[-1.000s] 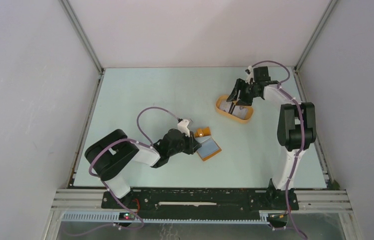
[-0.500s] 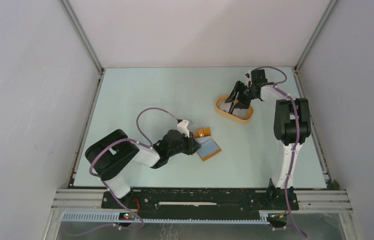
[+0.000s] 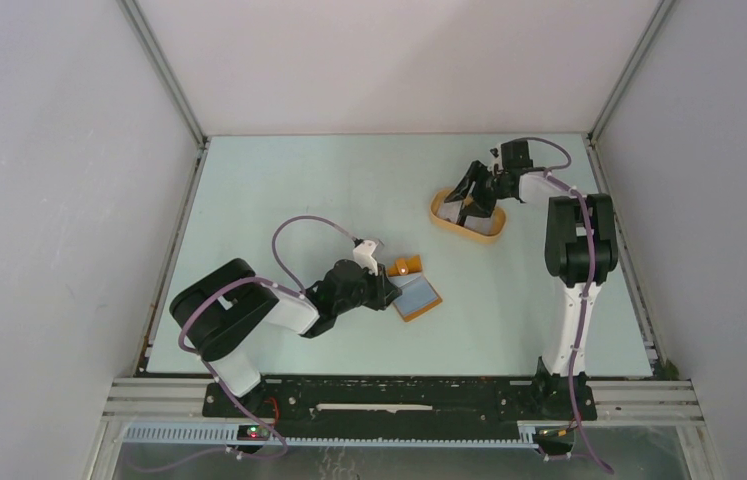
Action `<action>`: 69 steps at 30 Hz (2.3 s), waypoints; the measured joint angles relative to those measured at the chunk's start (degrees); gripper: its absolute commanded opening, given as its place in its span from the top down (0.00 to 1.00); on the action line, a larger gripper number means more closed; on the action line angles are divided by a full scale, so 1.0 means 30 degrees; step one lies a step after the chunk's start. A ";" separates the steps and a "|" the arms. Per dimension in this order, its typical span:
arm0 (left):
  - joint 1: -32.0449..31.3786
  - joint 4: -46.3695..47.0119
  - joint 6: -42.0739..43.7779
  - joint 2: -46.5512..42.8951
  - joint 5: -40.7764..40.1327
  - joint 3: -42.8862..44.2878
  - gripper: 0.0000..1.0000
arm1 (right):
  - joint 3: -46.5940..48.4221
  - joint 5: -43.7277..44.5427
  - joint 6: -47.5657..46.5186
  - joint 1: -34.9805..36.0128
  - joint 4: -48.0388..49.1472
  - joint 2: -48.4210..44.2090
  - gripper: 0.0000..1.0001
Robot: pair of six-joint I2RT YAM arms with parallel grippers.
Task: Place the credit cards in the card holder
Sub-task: Pick up the credit card from the storage box.
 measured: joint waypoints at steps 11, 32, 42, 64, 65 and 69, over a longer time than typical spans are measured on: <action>-0.0036 0.0000 -0.0015 0.0000 -0.0007 0.0000 0.79 | -0.0313 -0.2368 0.1763 -0.0277 0.2004 0.0262 0.35; -0.0036 0.0000 -0.0007 0.0007 -0.0015 0.0000 0.78 | 0.0554 -0.3082 0.1916 0.0692 0.2659 0.1377 0.37; -0.0036 0.0000 -0.0007 0.0007 -0.0015 0.0000 0.78 | 0.0648 -0.2849 0.1719 0.0525 0.2557 0.1443 0.42; -0.0036 0.0066 -0.0015 0.0087 -0.0022 0.0000 0.78 | -0.0131 -0.3577 0.1574 -0.0787 0.2565 0.0845 0.48; -0.0036 0.0066 -0.0015 0.0087 -0.0029 0.0000 0.79 | -0.0182 -0.3606 0.1552 -0.0874 0.2565 0.0845 0.48; -0.0044 0.0066 -0.0015 0.0087 -0.0036 0.0000 0.79 | -0.0386 -0.3694 0.1494 -0.1064 0.2565 0.0845 0.55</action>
